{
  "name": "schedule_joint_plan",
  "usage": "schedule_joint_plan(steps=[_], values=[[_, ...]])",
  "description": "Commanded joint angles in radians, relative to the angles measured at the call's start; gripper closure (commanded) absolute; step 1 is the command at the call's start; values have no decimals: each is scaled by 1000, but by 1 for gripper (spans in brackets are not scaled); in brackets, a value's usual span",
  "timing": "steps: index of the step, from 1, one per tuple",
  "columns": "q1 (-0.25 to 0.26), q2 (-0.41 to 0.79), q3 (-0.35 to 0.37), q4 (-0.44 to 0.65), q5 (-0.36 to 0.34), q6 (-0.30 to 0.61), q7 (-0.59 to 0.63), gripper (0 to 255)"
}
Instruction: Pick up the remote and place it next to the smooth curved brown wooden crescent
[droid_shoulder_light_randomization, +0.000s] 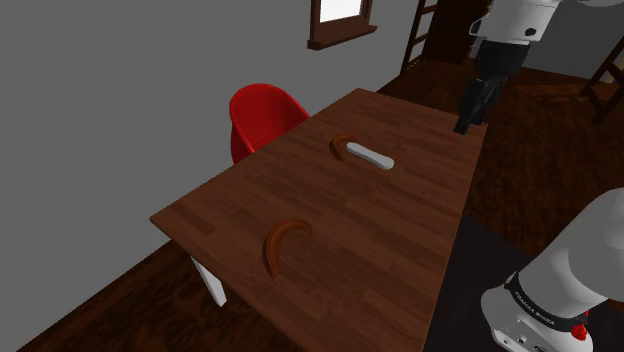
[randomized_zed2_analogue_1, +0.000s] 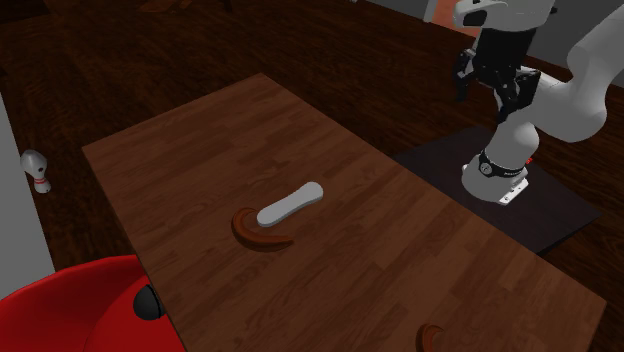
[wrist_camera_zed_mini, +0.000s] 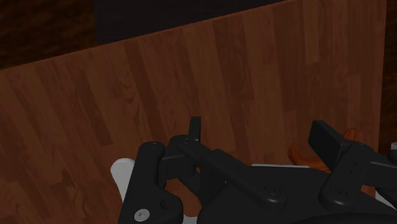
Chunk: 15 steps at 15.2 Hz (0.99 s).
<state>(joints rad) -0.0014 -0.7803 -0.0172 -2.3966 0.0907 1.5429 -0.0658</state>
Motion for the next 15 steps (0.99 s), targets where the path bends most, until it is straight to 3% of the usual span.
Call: schedule_joint_plan(steps=[1, 8, 15], values=[[0, 0, 0, 0, 0, 0, 0, 0], [-17, 186, -43, -31, -48, 225, -80, 0], [-30, 419, -85, 9, -75, 429, -152, 0]])
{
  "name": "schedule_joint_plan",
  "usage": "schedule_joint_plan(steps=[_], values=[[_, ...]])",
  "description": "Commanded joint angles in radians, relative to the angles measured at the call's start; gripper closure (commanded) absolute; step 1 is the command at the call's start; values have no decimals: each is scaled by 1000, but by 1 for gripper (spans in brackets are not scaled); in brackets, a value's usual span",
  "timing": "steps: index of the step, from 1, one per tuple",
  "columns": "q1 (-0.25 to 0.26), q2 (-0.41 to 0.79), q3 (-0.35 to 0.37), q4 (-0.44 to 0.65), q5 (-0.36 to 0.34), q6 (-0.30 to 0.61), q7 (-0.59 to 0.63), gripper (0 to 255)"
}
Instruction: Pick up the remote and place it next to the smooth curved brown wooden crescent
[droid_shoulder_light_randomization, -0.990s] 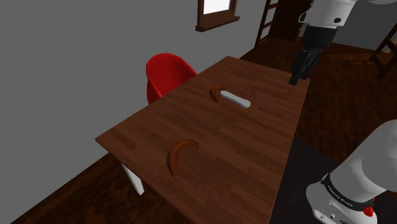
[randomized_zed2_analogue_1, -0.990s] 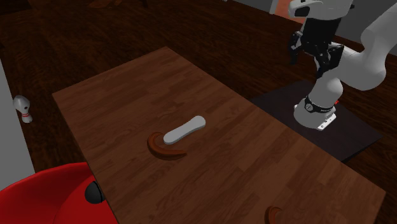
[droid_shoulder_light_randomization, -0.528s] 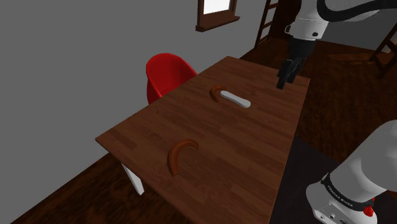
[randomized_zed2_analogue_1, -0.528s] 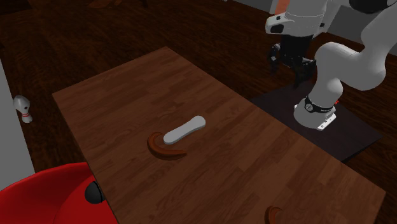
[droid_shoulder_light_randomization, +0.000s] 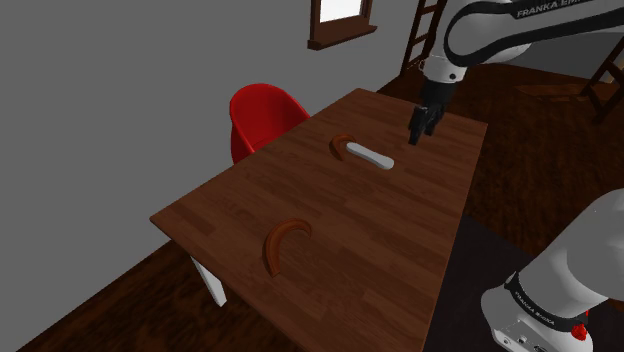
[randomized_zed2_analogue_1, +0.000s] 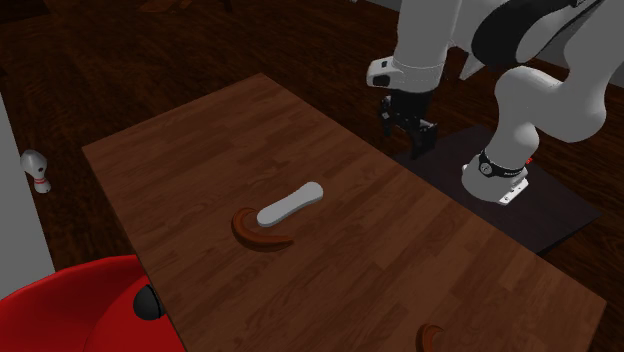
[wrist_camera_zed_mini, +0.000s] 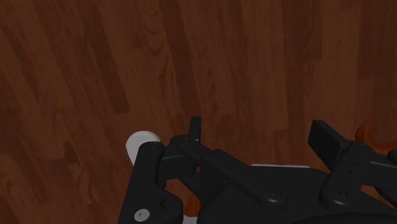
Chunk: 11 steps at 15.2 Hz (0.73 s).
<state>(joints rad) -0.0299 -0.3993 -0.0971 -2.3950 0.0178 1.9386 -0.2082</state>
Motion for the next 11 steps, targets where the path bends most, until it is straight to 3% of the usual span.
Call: schedule_joint_plan(steps=[1, 11], values=[[-3, 74, -11, 18, -4, 60, -20, 0], [-21, 447, -53, 204, 9, 265, -121, 0]])
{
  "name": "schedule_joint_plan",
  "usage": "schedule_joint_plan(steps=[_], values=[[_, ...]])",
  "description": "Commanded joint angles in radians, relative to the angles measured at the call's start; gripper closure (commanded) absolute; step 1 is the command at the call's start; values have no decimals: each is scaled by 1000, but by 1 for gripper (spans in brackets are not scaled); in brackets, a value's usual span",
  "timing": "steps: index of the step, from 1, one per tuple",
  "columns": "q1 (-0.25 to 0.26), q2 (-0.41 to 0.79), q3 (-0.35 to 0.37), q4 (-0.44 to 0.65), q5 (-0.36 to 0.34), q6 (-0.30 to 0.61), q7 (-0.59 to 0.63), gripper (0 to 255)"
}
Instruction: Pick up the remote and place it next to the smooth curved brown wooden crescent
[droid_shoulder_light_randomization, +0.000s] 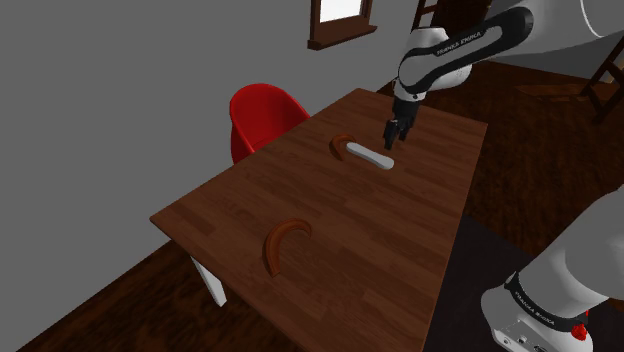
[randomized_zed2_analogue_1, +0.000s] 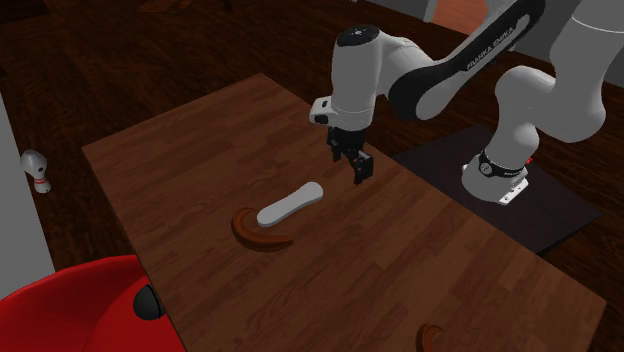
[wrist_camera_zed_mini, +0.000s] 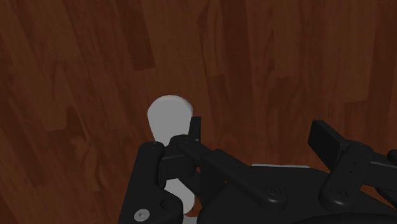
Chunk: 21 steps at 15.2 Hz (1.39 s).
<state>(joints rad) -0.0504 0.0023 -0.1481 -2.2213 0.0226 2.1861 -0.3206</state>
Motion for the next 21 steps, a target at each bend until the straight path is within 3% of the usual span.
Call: schedule_joint_plan(steps=[1, 13, 21], values=[[-4, 83, -4, 56, 8, 31, -18, 0], [-63, 546, -1, 473, 51, 102, -113, 0], [-70, 611, 6, 467, 61, 173, -119, 0]])
